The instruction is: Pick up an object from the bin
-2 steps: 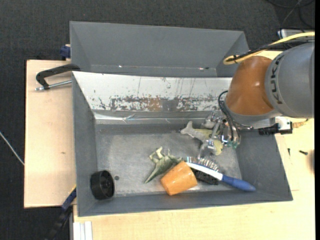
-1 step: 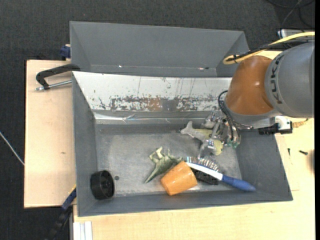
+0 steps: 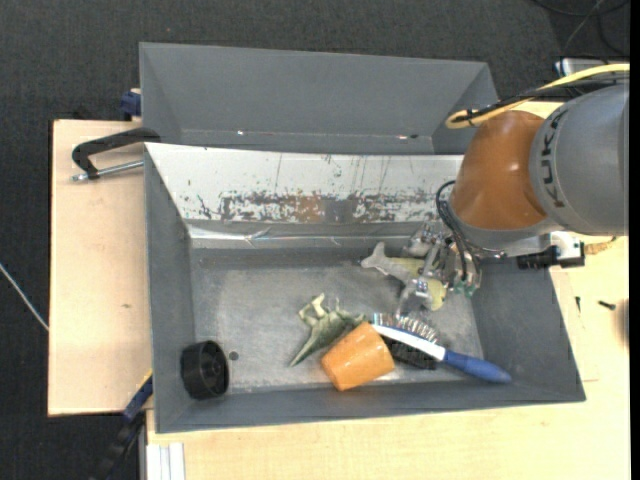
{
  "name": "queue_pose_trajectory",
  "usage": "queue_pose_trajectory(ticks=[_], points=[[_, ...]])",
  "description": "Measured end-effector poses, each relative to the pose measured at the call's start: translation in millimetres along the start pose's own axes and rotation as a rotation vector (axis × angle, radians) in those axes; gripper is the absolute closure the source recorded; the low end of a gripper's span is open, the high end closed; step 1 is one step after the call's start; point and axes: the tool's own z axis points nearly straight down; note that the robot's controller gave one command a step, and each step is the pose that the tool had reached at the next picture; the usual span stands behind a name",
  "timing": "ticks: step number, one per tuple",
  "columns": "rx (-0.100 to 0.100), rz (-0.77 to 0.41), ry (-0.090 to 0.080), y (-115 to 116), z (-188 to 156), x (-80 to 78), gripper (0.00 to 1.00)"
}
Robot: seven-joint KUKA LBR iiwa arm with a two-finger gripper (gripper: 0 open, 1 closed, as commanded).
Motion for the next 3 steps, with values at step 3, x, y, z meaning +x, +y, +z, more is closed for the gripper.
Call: queue_pose_trajectory(ticks=[3], points=[[-0.002, -0.001, -0.005, 2.6, -46.1, -4.6, 1.0]])
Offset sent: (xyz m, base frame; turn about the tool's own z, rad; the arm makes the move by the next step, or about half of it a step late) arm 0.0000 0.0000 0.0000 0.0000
